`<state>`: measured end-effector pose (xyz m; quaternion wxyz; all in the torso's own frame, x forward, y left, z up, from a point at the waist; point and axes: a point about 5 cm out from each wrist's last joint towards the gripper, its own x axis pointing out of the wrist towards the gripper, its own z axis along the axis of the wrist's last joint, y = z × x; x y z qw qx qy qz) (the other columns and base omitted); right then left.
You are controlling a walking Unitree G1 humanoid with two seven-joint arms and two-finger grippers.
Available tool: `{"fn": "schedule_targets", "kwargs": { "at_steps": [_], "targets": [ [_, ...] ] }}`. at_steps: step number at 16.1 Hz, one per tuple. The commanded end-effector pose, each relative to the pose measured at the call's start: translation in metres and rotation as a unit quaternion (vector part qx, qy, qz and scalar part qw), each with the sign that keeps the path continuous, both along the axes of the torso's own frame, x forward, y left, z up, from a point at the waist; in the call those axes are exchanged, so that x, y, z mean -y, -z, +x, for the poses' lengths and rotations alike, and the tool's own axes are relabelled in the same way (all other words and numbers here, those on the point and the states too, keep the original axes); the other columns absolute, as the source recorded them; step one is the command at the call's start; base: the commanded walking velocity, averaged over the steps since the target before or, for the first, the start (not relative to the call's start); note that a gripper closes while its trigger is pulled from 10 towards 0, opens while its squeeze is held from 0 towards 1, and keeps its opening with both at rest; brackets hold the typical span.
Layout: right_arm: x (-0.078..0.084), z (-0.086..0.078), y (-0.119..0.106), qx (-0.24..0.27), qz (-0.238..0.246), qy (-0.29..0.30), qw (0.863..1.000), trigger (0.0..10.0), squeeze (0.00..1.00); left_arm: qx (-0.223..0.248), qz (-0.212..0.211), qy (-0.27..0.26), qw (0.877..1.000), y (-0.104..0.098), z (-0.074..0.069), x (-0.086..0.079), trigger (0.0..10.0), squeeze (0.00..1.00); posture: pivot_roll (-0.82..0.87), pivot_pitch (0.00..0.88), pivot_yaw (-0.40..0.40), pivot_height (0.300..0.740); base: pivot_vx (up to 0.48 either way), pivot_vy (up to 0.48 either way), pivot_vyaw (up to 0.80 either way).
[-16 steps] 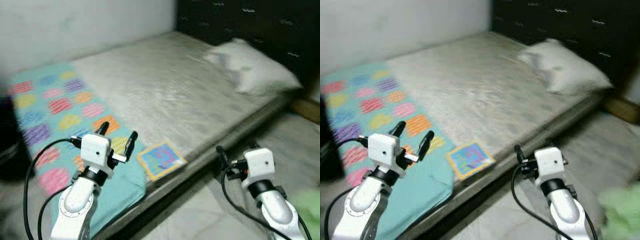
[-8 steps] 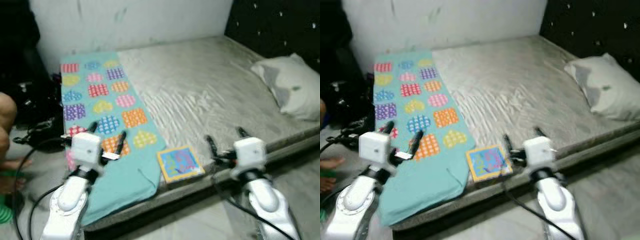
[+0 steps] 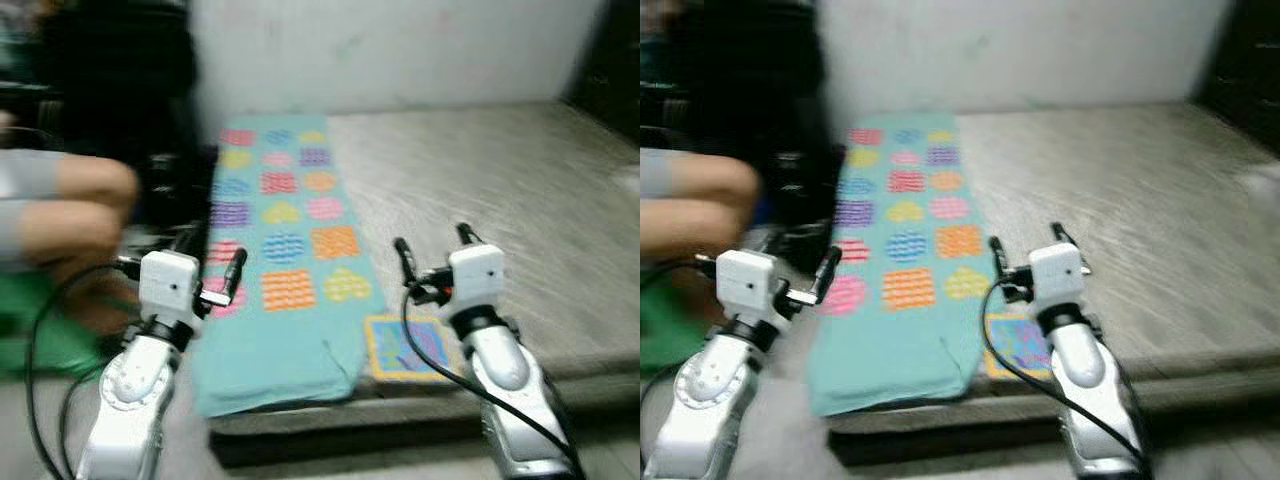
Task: Clean up the room
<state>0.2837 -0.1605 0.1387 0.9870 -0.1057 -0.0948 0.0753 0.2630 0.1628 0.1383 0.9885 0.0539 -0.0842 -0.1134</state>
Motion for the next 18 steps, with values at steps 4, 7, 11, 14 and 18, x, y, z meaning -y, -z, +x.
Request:
{"fn": "schedule_targets", "kwargs": {
  "at_steps": [4, 7, 11, 14, 18],
  "targets": [
    [0.0, 0.006, -0.001, 0.004, 0.0, -0.004, 1.0, 10.0, 0.0, 0.0, -0.014, 0.003, 1.0, 0.003, 0.002, 0.003, 10.0, 0.0, -0.01, 0.0, -0.014, 0.74, 0.0, 0.0, 0.71],
    [0.005, 0.007, 0.0, 0.007, 0.001, 0.011, 1.0, 10.0, 0.0, 0.003, -0.036, 0.007, 0.999, 0.004, 0.006, 0.012, 10.0, 0.0, -0.03, 0.0, -0.002, 0.74, 0.0, 0.0, 0.0],
    [-0.002, 0.002, 0.001, 0.004, 0.034, 0.0, 0.999, 10.0, 0.0, -0.009, -0.04, 0.042, 0.998, 0.012, 0.003, 0.017, 10.0, 0.0, -0.06, 0.0, -0.021, 0.74, 0.0, 0.0, 0.0],
    [0.001, 0.002, 0.003, -0.008, 0.023, -0.021, 0.999, 10.0, 0.0, -0.012, -0.05, 0.033, 0.998, 0.014, -0.003, 0.023, 10.0, 0.0, -0.03, 0.019, -0.049, 0.74, 0.0, 0.0, 0.0],
    [-0.001, 0.004, -0.002, -0.007, 0.024, -0.023, 0.999, 10.0, 0.0, -0.027, -0.052, 0.041, 0.997, 0.019, -0.013, 0.023, 10.0, 0.0, -0.04, 0.07, -0.042, 0.74, 0.19, 0.0, 0.0]
  ]
}}
